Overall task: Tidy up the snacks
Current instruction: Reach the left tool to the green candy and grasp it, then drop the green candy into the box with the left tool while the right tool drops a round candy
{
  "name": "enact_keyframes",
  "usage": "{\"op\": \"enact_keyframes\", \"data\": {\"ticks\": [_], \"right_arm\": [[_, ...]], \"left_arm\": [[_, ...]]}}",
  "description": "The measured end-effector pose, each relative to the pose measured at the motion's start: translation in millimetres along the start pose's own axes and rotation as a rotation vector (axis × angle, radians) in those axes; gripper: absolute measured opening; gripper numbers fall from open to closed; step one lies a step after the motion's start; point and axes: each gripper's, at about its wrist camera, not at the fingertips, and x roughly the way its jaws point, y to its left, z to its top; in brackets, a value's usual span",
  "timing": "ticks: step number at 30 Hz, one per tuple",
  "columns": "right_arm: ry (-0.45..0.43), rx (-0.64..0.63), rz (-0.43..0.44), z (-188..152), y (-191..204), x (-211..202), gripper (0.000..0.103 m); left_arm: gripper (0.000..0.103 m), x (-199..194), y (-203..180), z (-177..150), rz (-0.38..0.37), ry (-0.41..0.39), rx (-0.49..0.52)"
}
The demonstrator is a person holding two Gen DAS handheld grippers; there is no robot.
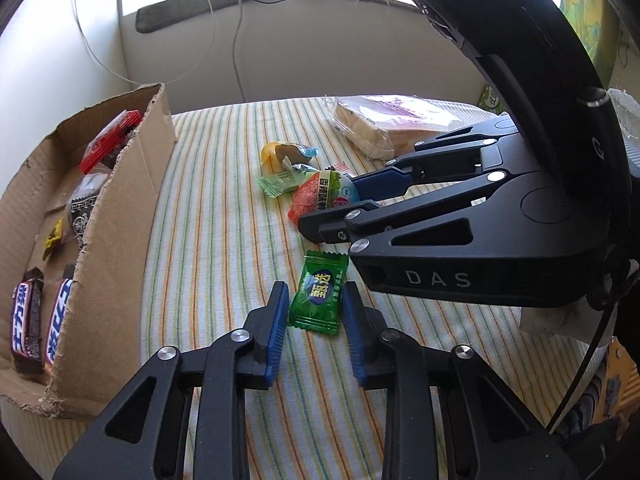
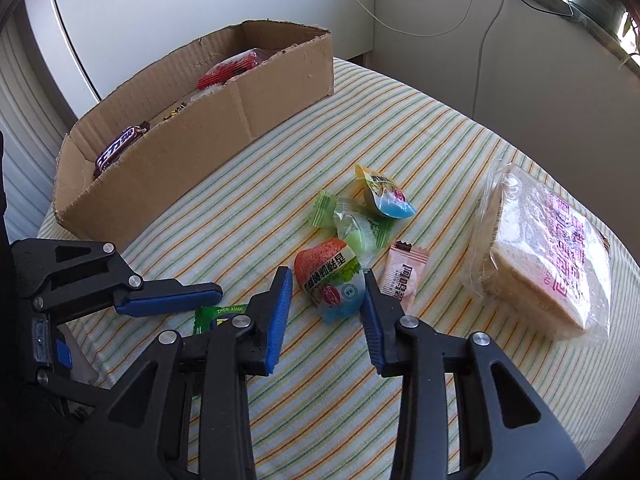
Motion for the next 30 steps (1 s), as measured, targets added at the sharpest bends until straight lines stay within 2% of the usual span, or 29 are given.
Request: {"op": "enact_keyframes", "data": {"ticks": [8, 20, 30], "right_arm": [[-0.018, 0.017, 0.014, -4, -5, -11, 0.024], [-0.064, 0.054, 0.026, -12, -6, -30, 0.024], [-0.135, 0.061, 0.025, -7, 1, -65, 0.024]], "left_arm": [[0.023, -3, -2, -2, 0.008, -0.011, 0.009], [0.023, -26, 0, -13, -0.004, -0.028, -0.021], [0.023, -70, 16, -11, 0.016, -0.12, -0.072]]}}
